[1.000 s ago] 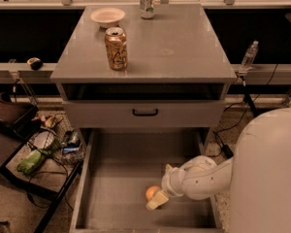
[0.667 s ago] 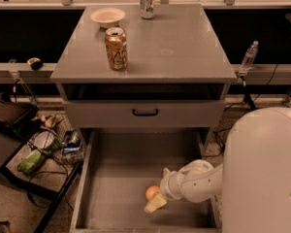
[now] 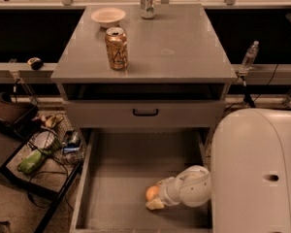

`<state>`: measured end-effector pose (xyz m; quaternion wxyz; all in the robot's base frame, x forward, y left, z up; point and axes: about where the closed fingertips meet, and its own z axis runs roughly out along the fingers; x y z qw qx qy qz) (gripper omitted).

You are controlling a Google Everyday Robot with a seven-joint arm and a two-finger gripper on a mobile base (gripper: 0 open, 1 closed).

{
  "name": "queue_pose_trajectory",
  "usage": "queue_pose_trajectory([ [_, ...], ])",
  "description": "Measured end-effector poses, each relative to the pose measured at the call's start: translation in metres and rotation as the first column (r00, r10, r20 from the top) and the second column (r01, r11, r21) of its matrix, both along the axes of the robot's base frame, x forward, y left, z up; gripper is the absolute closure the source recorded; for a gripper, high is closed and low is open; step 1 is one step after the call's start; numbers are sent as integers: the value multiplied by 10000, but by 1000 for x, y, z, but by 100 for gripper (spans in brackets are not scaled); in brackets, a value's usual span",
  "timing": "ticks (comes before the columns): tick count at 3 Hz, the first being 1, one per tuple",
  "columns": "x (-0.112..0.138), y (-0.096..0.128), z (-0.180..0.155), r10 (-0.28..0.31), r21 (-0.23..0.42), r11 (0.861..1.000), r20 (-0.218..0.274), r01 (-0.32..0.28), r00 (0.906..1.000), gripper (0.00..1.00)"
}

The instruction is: Pick orange from middle drawer and place on counter

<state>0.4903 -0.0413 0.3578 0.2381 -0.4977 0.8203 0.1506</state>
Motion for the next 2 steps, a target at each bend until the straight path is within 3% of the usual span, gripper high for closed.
queue_pose_trajectory([
  [2,1,4,1,125,127,9998,112,-127,9999,87],
])
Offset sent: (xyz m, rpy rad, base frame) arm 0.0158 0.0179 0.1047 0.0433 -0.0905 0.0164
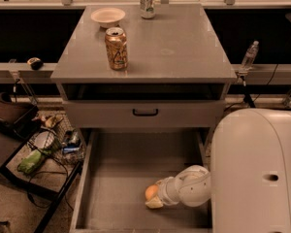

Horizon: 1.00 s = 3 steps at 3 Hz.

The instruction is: Pick orange from middle drawer and place on counter

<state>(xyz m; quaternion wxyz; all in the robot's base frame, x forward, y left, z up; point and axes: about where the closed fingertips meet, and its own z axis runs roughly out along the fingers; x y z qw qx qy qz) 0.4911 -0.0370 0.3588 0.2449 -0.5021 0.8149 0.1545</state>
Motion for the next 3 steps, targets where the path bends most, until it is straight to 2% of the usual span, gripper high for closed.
queue_pose_trajectory([
  [1,-4,12,39,97,218,9997,224,-102,9997,100],
  [2,-22,30,105,1105,595,9916,735,-1150,9912,100],
  [3,-10,63,189,2017,1453,9628,1754,-2280,9636,100],
])
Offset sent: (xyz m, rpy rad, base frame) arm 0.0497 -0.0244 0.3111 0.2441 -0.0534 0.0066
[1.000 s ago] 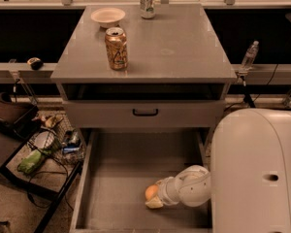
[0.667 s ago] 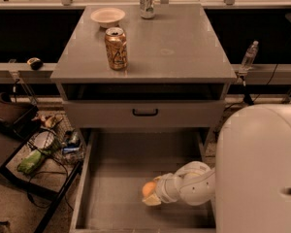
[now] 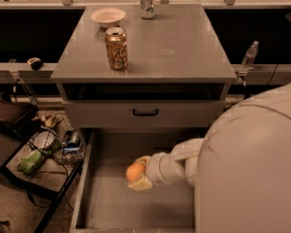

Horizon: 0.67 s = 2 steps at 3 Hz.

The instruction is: Pick orange from middle drawer and place on counter

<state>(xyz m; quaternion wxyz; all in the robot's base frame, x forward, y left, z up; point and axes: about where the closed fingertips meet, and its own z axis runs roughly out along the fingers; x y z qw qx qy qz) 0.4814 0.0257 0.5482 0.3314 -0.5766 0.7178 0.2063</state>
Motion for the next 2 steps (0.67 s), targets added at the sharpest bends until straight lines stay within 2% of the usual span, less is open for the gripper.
queue_pose_trajectory([
  [1,41,23,87,511,1301,9895,880,-623,9948,100],
  [2,88,-2,137,509,1809,9810,1054,-695,9931,100],
])
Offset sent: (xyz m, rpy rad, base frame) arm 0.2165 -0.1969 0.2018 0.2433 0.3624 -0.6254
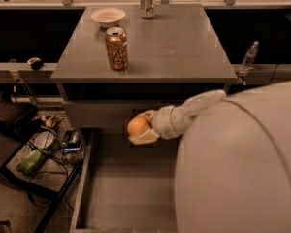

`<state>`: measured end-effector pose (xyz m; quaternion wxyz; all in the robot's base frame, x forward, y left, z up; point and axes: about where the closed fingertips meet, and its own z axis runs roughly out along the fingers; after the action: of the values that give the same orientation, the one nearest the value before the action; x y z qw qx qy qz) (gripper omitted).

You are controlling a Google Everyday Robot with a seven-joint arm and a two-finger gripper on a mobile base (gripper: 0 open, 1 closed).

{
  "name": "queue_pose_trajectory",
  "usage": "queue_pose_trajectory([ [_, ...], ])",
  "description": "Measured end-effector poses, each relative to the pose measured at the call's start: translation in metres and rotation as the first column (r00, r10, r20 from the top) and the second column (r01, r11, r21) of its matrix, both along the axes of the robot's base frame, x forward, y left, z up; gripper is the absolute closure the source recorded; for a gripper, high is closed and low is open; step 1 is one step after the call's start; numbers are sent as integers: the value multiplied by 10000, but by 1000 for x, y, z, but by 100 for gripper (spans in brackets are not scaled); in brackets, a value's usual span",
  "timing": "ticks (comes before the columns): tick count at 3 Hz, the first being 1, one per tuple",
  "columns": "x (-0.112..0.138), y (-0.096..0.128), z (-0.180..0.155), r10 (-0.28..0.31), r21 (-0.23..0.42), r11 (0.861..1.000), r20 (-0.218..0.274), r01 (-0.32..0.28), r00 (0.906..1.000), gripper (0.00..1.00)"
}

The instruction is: Pick orange from middle drawer and place on counter

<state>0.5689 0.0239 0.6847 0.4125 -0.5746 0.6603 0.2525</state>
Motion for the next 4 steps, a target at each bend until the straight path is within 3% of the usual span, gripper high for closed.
queue_pose_trajectory([
  [1,42,-69,1,-817,-415,9961,-917,781,9924,100],
  [2,75,-94,11,-1610,-591,9862,-1246,1547,9791,100],
  [4,62,-88,27,-1344,-694,9895,-1233,1266,9832,100],
])
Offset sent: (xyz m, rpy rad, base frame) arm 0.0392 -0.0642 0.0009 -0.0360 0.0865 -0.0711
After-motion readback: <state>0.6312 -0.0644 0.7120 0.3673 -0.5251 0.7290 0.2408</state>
